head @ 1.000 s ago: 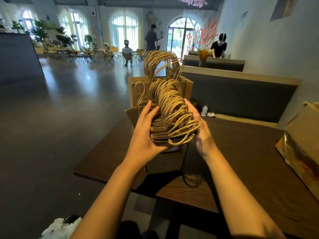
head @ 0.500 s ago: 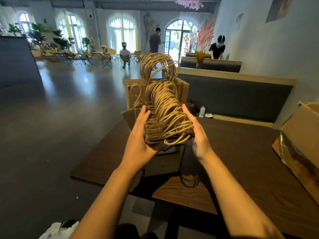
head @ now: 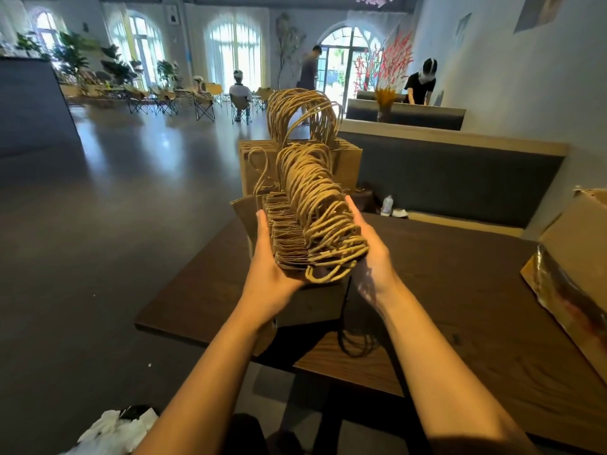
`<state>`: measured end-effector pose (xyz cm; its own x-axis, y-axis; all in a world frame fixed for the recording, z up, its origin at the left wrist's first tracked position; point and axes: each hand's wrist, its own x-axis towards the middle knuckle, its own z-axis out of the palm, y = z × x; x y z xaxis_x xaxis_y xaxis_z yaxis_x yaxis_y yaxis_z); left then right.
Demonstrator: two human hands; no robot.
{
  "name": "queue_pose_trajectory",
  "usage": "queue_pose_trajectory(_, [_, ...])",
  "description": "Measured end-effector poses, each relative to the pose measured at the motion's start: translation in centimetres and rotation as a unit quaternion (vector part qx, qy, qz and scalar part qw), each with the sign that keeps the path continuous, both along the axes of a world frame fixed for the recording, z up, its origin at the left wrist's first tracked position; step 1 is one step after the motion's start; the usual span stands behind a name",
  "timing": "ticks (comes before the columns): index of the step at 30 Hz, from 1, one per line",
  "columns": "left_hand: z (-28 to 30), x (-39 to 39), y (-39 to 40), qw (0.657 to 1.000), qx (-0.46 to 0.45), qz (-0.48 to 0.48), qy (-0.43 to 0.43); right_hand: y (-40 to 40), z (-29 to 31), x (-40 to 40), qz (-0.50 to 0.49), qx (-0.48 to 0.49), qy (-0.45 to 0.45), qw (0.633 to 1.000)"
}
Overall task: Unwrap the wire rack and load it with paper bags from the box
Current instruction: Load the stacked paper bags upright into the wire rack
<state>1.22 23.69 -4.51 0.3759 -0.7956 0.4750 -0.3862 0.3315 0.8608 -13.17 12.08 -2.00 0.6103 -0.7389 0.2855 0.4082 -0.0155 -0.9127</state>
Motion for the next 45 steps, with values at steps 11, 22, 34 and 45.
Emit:
queue_pose_trajectory(11, [2.1, 0.3, 0.1, 0.966, -0.013, -0.05, 0.253, -3.9, -0.4, 1.1, 0.028, 0.092, -0.022, 0.995])
queue_pose_trajectory(22, [2.0, 0.2, -1.1, 0.981, 0.001, -0.003, 0.194, -2.6, -0.8, 1.8, -0.005, 0.147, -0.036, 0.988])
queue_pose_trajectory(34, [1.1, 3.7, -3.4, 0.981, 0.03, 0.033, 0.187, -8.5, -2.8, 3.2, -0.043, -0.01, 0.087, 0.995])
queue_pose_trajectory(45, [3.1, 2.2, -3.3, 0.973, -0.005, -0.044, 0.228, -3.7, 1.5, 2.5, -0.068, 0.046, 0.062, 0.995])
